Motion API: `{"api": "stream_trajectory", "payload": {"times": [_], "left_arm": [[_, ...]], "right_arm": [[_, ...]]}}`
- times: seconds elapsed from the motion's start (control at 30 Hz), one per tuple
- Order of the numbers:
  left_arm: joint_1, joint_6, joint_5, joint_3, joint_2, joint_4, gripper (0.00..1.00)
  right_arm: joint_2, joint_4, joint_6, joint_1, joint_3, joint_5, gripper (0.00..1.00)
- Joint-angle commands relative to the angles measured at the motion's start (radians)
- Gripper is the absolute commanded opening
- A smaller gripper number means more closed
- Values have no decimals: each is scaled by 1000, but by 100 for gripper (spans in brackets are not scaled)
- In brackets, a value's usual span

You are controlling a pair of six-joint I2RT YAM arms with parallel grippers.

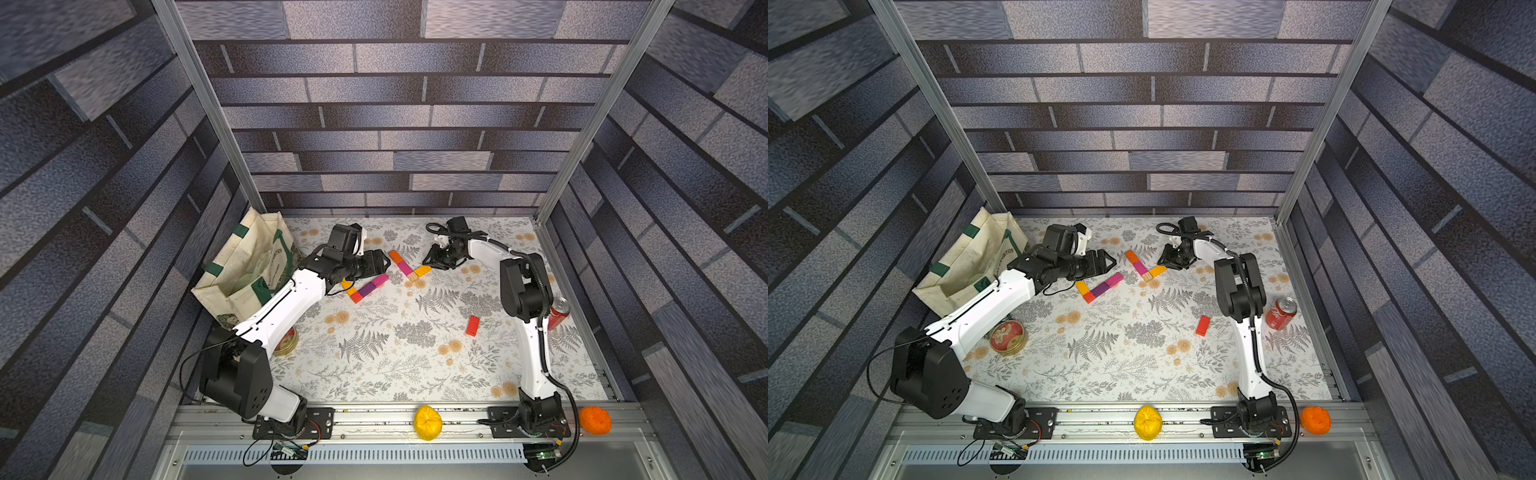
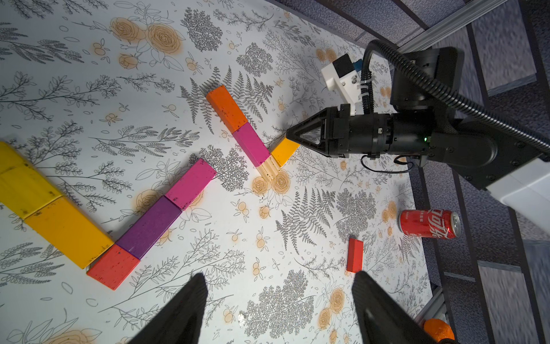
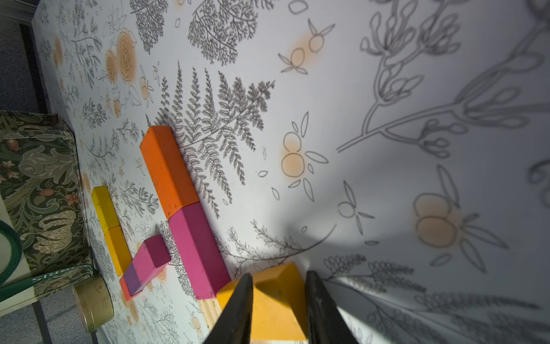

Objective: Assemble the letter v with building blocks
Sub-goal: Assemble the building block at the center of the board.

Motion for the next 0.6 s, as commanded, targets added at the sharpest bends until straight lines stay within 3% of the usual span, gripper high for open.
{"api": "stream_trajectory", "payload": {"times": [0.0, 0.57], "left_arm": [[-6, 21, -17, 24, 6, -31, 79], [-5, 19, -20, 29, 12, -35, 79]], "right_arm": [[46, -33, 8, -4, -29, 18, 31], [49, -33, 13, -4, -29, 22, 28]]}}
